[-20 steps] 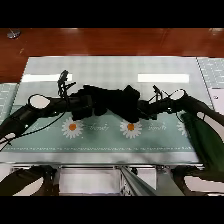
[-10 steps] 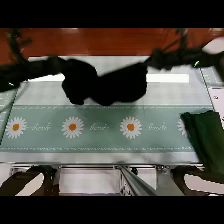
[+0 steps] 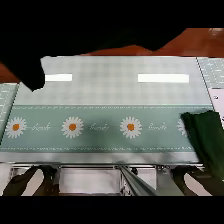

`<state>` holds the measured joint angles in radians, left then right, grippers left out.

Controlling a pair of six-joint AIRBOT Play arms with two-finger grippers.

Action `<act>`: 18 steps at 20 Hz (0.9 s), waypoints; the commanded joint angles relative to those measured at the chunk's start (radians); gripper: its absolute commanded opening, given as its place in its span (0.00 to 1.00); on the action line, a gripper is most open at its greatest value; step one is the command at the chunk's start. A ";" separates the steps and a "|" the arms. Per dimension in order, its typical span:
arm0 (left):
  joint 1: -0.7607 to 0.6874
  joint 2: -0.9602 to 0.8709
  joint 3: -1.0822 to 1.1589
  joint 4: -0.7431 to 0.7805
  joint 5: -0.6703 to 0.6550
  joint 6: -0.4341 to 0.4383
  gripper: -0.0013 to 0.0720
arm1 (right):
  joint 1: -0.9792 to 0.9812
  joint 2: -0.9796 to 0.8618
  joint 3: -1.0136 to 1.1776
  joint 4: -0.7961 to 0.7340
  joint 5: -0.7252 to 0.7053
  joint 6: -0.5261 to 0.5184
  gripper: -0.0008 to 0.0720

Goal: Fold the shirts.

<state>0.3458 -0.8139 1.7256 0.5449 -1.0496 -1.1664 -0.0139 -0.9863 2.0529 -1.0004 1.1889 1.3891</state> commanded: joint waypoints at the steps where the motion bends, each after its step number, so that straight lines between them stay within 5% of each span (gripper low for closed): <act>1: 0.108 0.108 0.086 0.108 -0.053 -0.002 0.04 | -0.003 0.173 0.031 -0.224 0.082 0.027 0.06; 6: 0.024 0.212 -0.008 0.162 -0.278 -0.021 0.04 | -0.003 0.263 0.030 -0.299 0.238 0.041 0.06; 10: -0.087 0.217 -0.302 0.163 -0.354 -0.034 0.04 | -0.003 0.262 -0.161 -0.240 0.270 0.050 0.06; 14: -0.171 0.094 -0.632 0.163 -0.256 0.024 0.04 | -0.003 0.244 -0.563 -0.236 0.139 0.051 0.06; 18: -0.235 -0.190 -0.675 0.163 -0.022 0.059 0.04 | -0.003 0.037 -0.714 -0.262 -0.049 0.082 0.06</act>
<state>0.1574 -0.8436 1.1122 0.7113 -1.2194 -1.1400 -0.0170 -0.8310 1.4593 -1.2518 1.2724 1.4509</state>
